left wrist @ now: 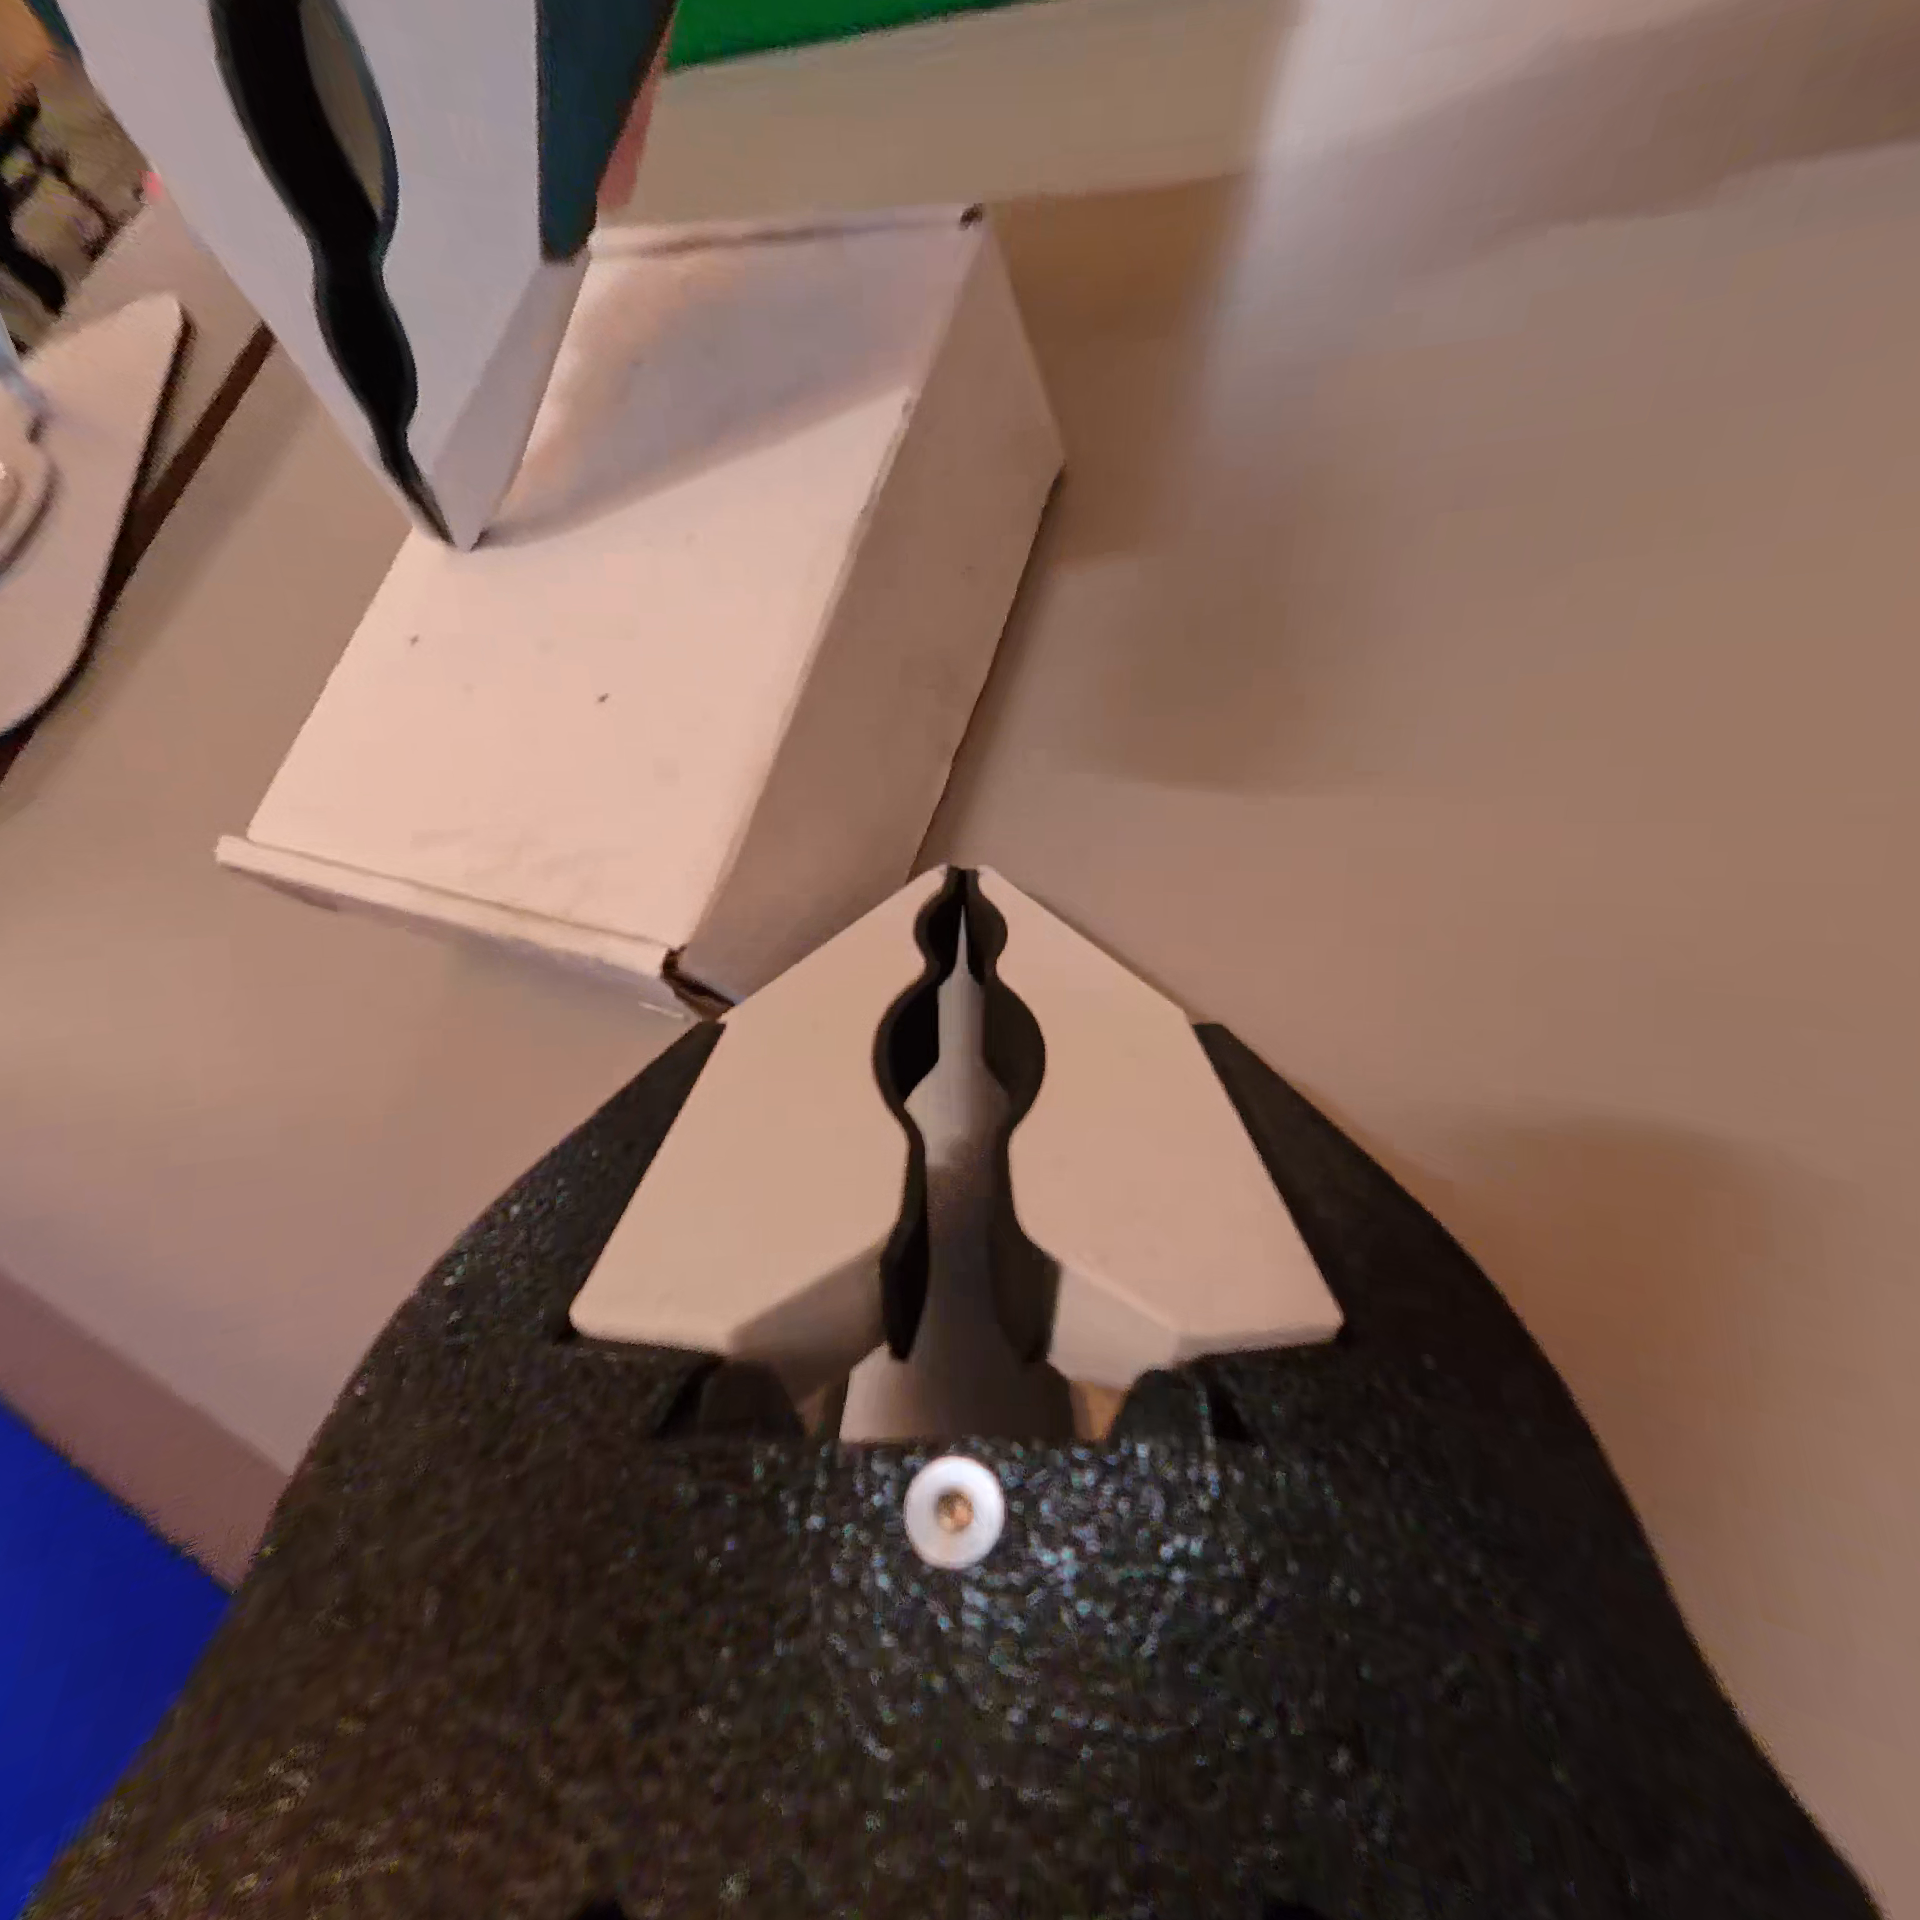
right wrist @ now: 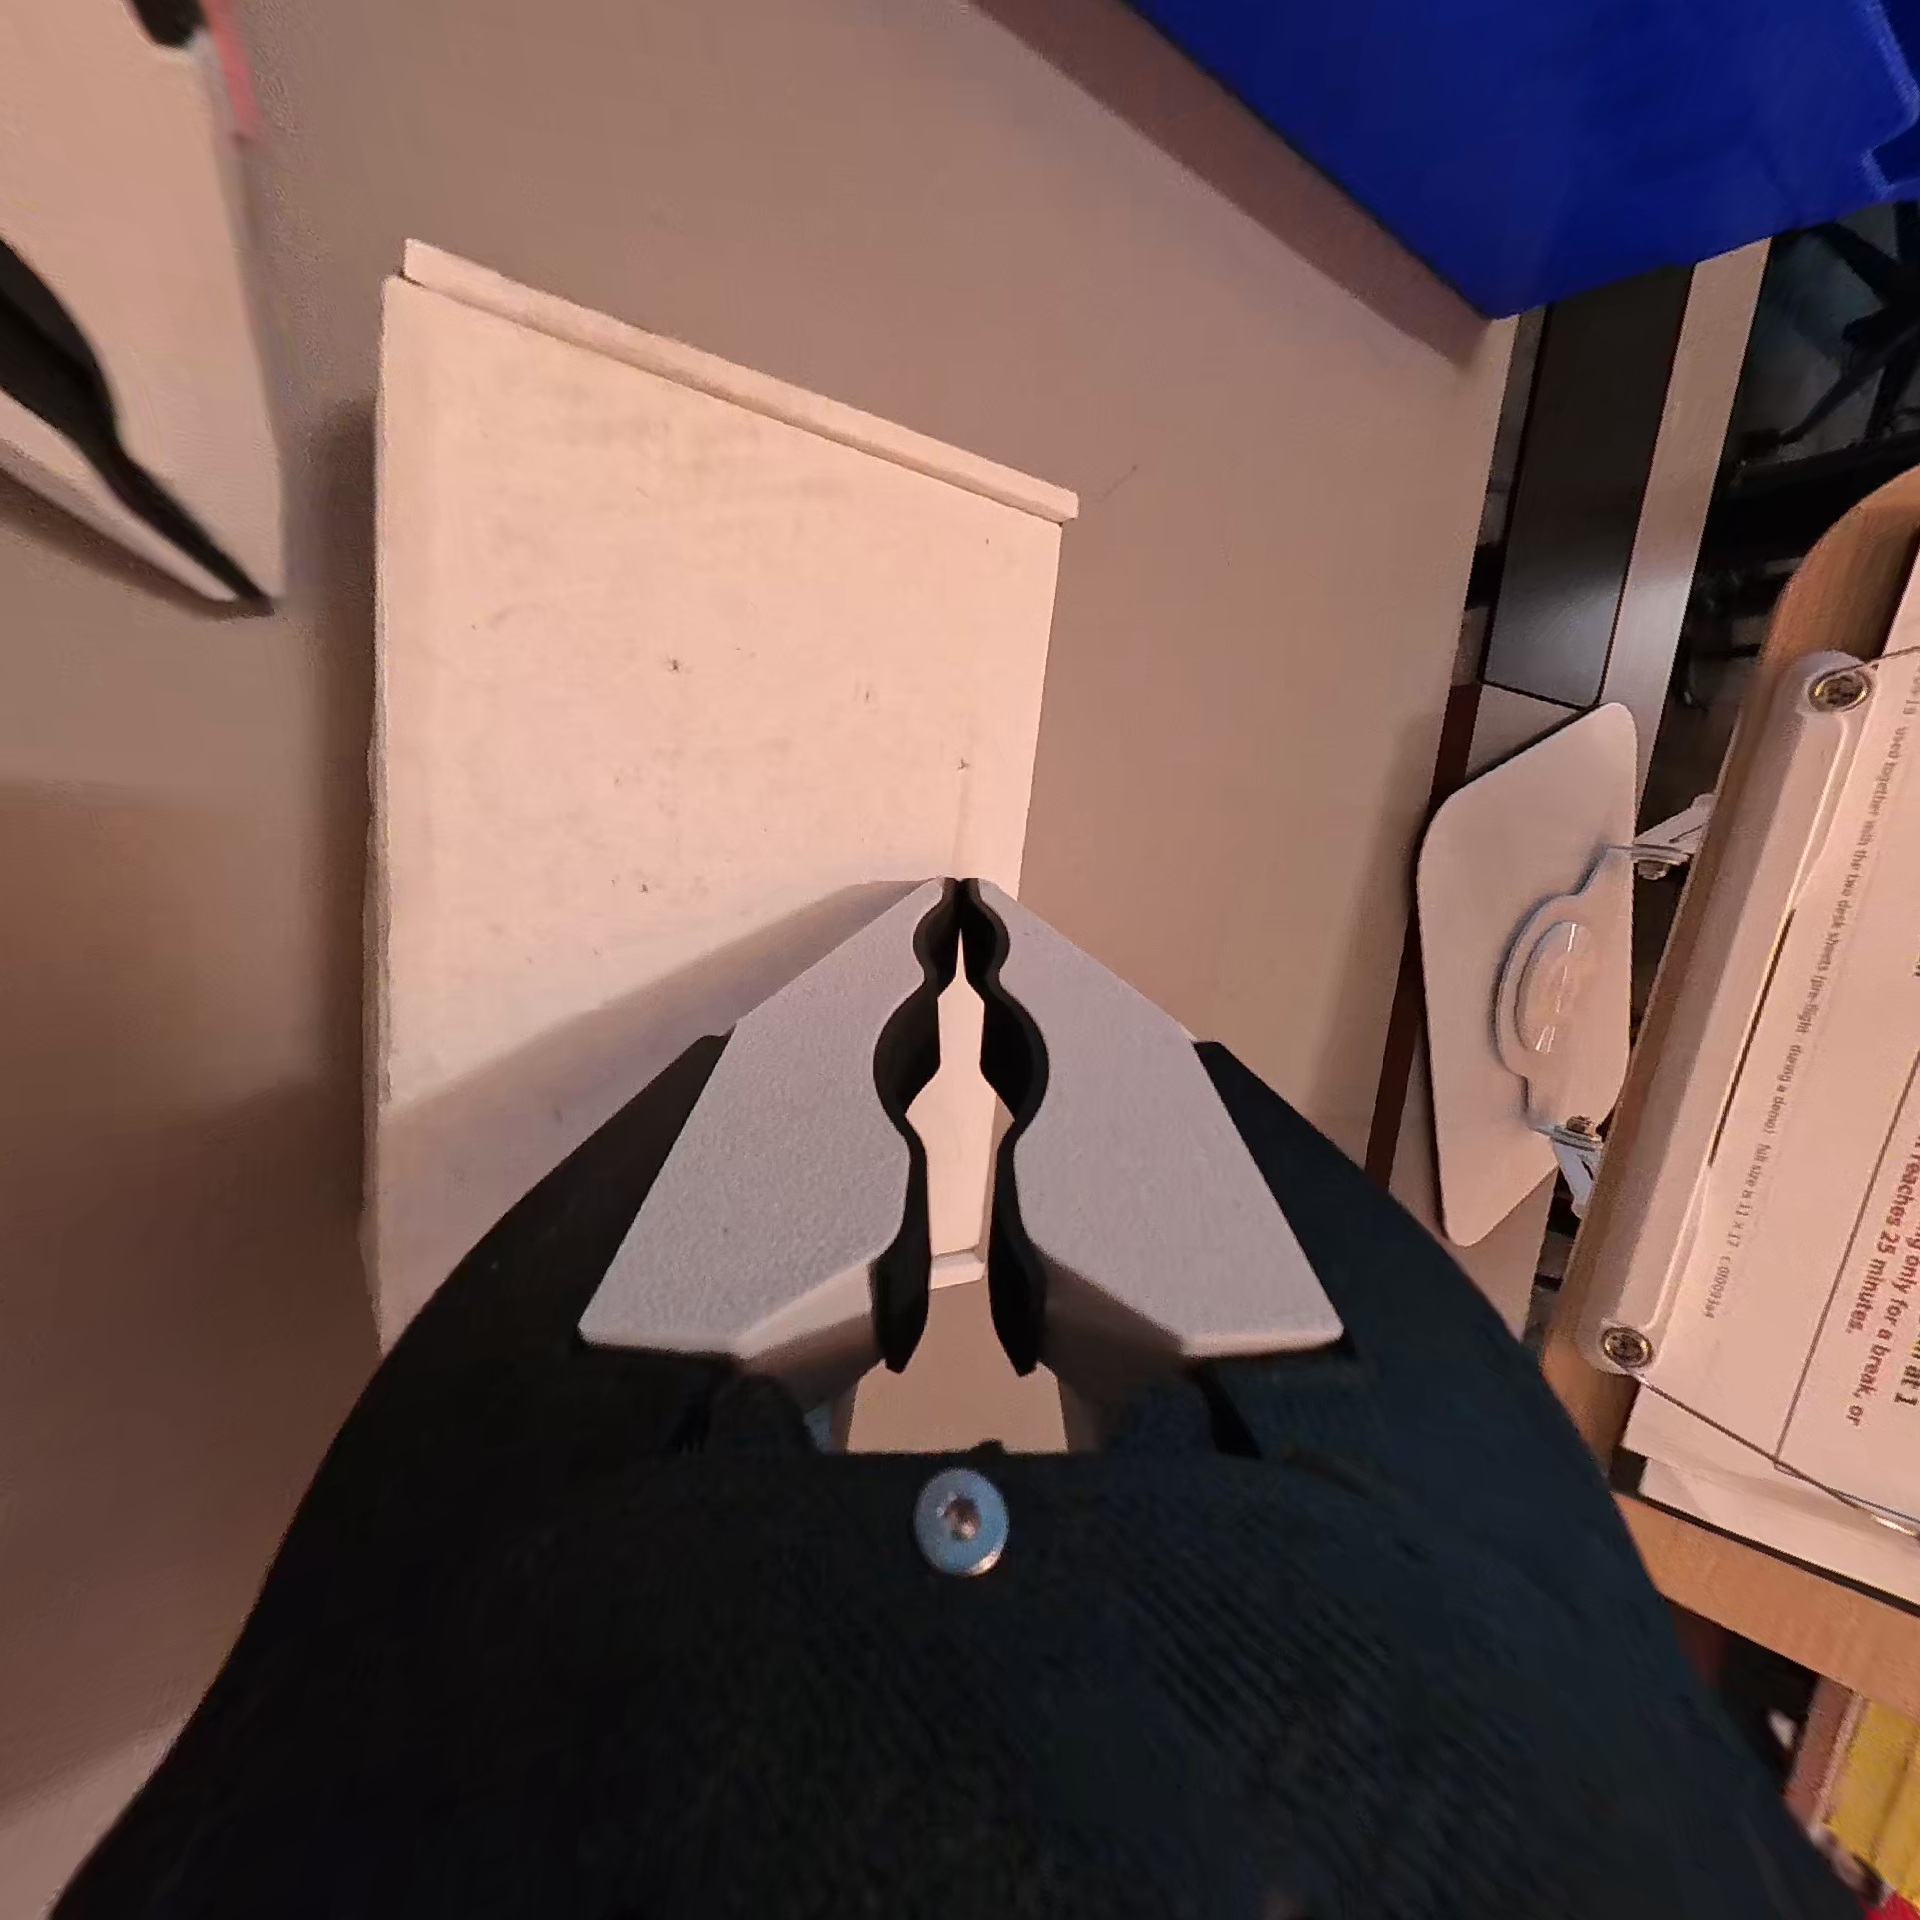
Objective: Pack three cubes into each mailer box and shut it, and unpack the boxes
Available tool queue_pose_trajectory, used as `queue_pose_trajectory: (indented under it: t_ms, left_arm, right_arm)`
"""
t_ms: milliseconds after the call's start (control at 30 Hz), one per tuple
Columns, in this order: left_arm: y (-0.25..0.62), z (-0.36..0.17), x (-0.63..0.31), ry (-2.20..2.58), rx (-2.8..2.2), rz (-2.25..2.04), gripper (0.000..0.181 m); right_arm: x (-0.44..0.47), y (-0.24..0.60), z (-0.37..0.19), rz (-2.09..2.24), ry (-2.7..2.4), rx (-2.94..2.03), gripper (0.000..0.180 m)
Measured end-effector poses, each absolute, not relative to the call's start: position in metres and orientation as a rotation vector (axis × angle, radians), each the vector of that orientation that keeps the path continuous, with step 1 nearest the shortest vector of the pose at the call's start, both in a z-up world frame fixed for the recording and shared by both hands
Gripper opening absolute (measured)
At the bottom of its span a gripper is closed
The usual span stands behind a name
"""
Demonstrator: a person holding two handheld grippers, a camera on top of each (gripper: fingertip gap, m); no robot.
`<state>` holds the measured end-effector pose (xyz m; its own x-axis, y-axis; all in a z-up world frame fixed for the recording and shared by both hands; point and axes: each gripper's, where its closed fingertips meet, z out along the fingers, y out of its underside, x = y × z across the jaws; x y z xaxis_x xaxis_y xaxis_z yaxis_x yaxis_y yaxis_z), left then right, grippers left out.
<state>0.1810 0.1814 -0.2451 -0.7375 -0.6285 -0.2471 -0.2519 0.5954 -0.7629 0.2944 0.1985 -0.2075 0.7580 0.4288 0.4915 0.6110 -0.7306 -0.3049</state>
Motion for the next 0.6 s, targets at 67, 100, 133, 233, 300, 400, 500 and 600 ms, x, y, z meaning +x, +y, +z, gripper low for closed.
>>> queue_pose_trajectory:
  t_ms: [67,100,133,233,300,400,500,600]
  left_arm:
    - [0.178,-0.234,0.174,2.284,-0.651,-1.094,0.0]
    - [0.18,-0.228,0.173,2.249,-0.655,-1.122,0.0]
    - [0.187,-0.223,0.174,2.2,-0.674,-1.123,0.0]
    - [0.223,-0.211,0.189,2.008,-0.79,-1.008,0.0]
    - [0.242,-0.197,0.196,1.884,-0.853,-0.974,0.0]
    - [0.237,-0.173,0.195,1.774,-0.852,-1.136,0.0]
    - [0.232,-0.159,0.196,1.702,-0.852,-1.235,0.0]
    - [0.24,-0.164,0.197,1.707,-0.862,-1.164,0.0]
  right_arm:
    - [0.295,0.199,-0.206,-0.535,-0.751,-2.485,0.0]
    - [0.295,0.199,-0.205,-0.53,-0.746,-2.46,0.0]
    - [0.294,0.197,-0.203,-0.513,-0.732,-2.443,0.0]
    - [0.3,0.189,-0.187,-0.454,-0.568,-2.407,0.047]
    - [0.287,0.182,-0.182,-0.296,-0.495,-2.425,0.087]
    - [0.265,0.169,-0.187,-0.115,-0.511,-2.518,0.105]
    - [0.26,0.174,-0.201,-0.036,-0.495,-2.633,0.109]
    - [0.263,0.181,-0.218,0.034,-0.452,-2.751,0.113]
